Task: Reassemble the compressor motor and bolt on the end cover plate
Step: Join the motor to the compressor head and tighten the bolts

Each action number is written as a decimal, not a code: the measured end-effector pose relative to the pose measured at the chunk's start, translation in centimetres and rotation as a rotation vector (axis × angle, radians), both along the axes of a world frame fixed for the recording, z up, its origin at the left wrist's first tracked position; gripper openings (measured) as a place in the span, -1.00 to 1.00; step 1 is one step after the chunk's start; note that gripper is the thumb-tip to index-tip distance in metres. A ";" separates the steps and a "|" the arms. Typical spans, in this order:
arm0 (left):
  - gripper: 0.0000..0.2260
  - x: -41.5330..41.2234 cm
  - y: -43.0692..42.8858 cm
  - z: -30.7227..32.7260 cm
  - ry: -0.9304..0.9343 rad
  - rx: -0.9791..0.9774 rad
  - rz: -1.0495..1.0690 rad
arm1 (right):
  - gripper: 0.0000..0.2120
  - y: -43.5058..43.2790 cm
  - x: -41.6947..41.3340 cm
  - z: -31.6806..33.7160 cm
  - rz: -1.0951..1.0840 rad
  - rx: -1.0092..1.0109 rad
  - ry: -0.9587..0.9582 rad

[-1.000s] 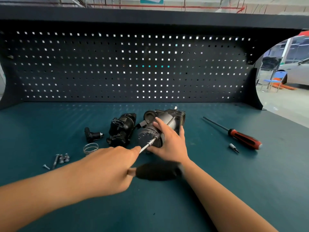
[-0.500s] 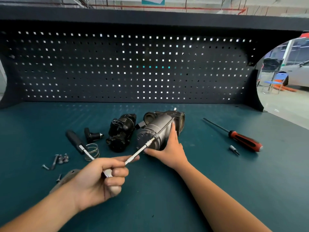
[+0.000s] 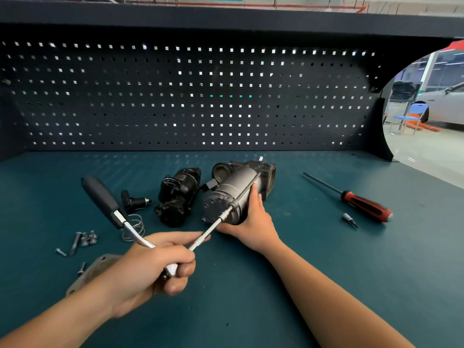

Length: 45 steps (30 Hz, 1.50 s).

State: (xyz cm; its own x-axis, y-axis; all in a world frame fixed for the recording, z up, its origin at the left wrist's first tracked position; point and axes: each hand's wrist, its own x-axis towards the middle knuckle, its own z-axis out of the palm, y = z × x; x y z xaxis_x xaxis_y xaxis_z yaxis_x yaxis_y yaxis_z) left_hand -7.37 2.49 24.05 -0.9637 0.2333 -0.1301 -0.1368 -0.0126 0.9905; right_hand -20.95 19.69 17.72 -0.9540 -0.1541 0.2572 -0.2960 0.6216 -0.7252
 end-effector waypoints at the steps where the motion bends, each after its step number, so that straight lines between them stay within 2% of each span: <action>1: -0.66 0.0 0.1 0.0 0.010 -0.014 0.002 | 0.21 0.1 0.0 0.0 0.005 -0.006 0.006; 6: -0.68 0.3 0.6 0.0 0.052 -0.079 0.026 | 0.20 0.2 0.1 -0.1 0.006 -0.003 0.004; 10: -0.60 0.5 1.3 0.1 0.154 -0.254 -0.018 | 0.20 0.4 0.3 0.0 0.006 -0.016 0.015; 13: -0.63 0.4 1.6 0.2 0.180 -0.351 -0.040 | 0.20 0.5 0.3 -0.1 0.011 -0.022 0.030; 17: -0.61 0.2 1.0 1.3 0.140 -0.285 -0.043 | 0.21 0.2 0.5 0.2 -0.010 -0.048 0.042; 19: -0.60 0.0 0.6 1.6 0.116 -0.227 -0.007 | 0.19 -0.1 0.7 0.4 -0.040 -0.012 0.128; 22: -0.60 -0.1 0.5 1.5 0.111 -0.182 -0.009 | 0.09 -0.4 1.1 0.8 0.000 0.157 0.370; 25: -0.60 -0.3 0.5 1.3 0.102 -0.153 -0.012 | -0.05 -0.6 1.3 1.5 0.099 0.229 0.536; 30: -0.69 -0.3 0.5 0.3 0.048 -0.112 0.025 | -0.43 -0.7 0.8 2.5 0.181 0.291 0.543; 34: -0.68 -0.3 0.3 -0.3 -0.024 -0.033 -0.017 | -0.52 -0.6 0.4 2.6 0.179 0.224 0.538; 39: -0.45 -0.5 0.2 -0.5 0.021 -0.077 -0.009 | -0.52 -0.6 0.2 3.0 0.180 0.176 0.512; 45: -0.46 -1.0 -0.3 -0.8 0.070 -0.143 -0.042 | -0.30 -0.2 -0.2 4.0 0.207 0.314 0.516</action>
State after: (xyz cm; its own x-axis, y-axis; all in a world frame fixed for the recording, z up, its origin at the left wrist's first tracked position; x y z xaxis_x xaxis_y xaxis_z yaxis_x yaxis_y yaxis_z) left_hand -8.38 2.22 23.28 -0.9614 0.2574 -0.0978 -0.0650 0.1331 0.9890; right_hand -21.13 19.48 21.71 -0.6617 -0.4648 0.5883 -0.6955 0.6736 -0.2501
